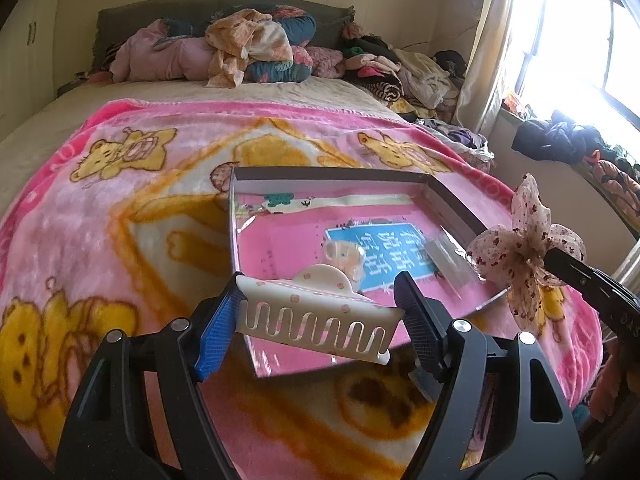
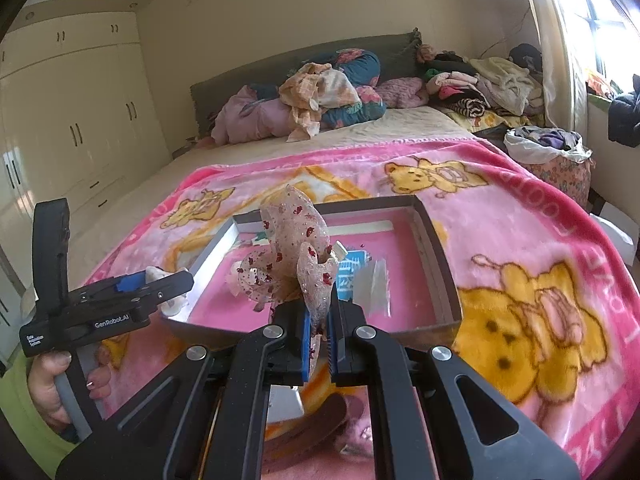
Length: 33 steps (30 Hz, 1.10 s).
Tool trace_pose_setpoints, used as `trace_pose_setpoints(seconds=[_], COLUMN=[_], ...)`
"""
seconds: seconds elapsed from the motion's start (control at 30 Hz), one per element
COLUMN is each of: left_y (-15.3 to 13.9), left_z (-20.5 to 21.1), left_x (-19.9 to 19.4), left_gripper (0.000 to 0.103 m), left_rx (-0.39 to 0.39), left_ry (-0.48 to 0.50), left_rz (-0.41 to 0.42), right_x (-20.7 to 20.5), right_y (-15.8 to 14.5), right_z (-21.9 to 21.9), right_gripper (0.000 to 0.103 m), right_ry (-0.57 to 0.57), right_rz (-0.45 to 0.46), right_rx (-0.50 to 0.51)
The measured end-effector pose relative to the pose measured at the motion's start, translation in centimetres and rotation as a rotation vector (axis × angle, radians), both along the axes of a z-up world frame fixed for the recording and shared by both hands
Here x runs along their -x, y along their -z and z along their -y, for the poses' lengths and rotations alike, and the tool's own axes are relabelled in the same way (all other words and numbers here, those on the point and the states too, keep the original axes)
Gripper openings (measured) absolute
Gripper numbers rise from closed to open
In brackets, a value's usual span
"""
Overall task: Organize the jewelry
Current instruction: 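Lower white clip into box with left tool while right tool drops bow inside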
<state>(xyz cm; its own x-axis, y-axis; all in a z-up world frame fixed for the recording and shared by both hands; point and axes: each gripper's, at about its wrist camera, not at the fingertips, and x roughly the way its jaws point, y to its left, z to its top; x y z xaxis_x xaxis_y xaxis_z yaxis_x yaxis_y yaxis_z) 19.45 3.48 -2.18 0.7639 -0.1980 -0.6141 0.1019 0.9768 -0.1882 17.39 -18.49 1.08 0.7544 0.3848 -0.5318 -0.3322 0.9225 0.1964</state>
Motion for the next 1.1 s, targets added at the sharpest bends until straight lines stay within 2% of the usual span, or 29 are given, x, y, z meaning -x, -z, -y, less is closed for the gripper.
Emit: trace_pose_setpoints(seconds=[0.5,1.1], left_y=[1.7,2.7], left_z=[0.8,1.0], left_x=[-3.1,-4.4], left_gripper=[0.066,0.066], left_rx=[-0.014,-0.001], left_ry=[0.004,0.014], left_rz=[-0.031,-0.053], right_x=[-4.6,-10.7], right_y=[-0.1,3.8], right_z=[1.0,0.4], right_gripper=[0.006,0.006], right_ry=[0.048,0.061], right_rz=[-0.005,-0.141], right_rx=[0.035,0.032])
